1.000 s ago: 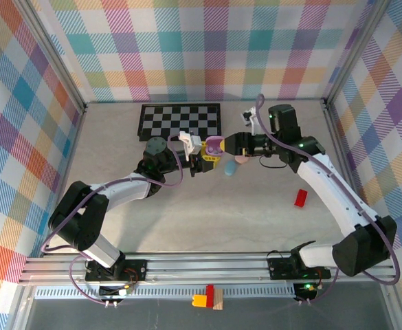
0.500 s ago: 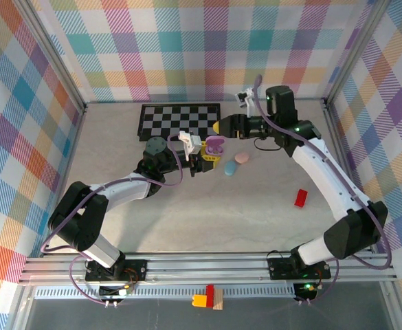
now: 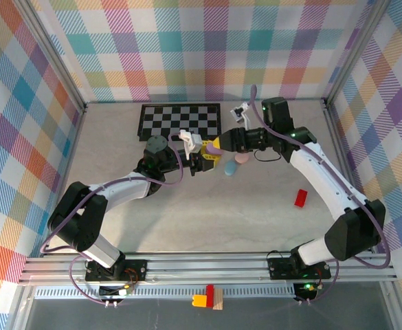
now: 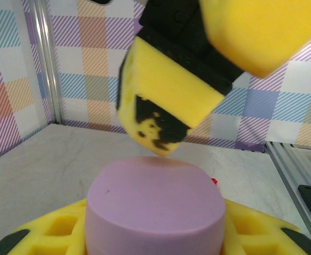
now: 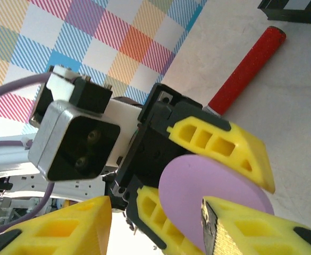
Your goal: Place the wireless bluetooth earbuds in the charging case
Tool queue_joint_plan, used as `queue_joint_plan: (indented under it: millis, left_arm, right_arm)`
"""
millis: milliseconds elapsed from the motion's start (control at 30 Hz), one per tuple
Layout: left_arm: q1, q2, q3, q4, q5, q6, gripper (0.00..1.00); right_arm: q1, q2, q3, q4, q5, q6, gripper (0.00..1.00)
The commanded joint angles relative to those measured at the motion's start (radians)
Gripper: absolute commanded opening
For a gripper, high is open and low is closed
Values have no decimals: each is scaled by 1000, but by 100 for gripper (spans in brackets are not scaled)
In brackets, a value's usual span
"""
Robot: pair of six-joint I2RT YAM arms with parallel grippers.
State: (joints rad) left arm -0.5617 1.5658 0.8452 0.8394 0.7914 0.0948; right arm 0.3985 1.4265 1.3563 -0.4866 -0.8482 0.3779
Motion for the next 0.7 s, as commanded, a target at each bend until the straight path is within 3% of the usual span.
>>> queue_joint_plan:
  millis: [0,100,267,400,667]
  left_arm:
    - [-6,-36,32,16,-3,5,35]
    - [-6,-42,29,21,-5,2,35]
    - [-6,-40,26,57,-13,-15,34]
    - [-6,-36,25,90,-21,-32,34]
    - [-6,-35,29,102,-32,-41,34]
  right_arm:
    - [-8,-93,-44,79,59,31,50]
    - [-40,-152,-115,187,112,118,61]
    - [-69,-123,-181,279,16,254,75]
    - [-70,-75,-257,462,-98,440,76]
    - [-34,-6,-351,854,-181,777,71]
